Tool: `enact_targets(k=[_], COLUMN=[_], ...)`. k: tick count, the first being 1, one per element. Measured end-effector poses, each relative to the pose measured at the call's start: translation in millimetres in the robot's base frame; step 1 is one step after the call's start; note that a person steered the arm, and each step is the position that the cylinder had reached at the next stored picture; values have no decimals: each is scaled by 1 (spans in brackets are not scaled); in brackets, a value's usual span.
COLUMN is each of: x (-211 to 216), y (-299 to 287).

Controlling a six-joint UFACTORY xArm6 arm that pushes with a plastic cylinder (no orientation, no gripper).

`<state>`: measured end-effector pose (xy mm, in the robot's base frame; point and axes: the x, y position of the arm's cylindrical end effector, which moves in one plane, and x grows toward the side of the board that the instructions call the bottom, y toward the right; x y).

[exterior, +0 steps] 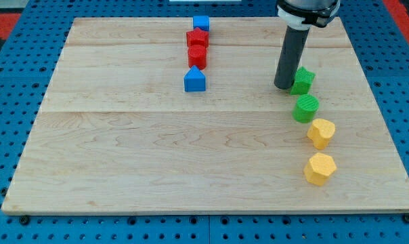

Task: Move the blue triangle bottom right to the red circle

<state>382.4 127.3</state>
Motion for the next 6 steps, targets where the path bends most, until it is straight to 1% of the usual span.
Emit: enact_targets(k=[1,2,3,4,5,6], x=[55,65,12,-1,-15,20], y=[-74,-184,-184,-125,-98,-130])
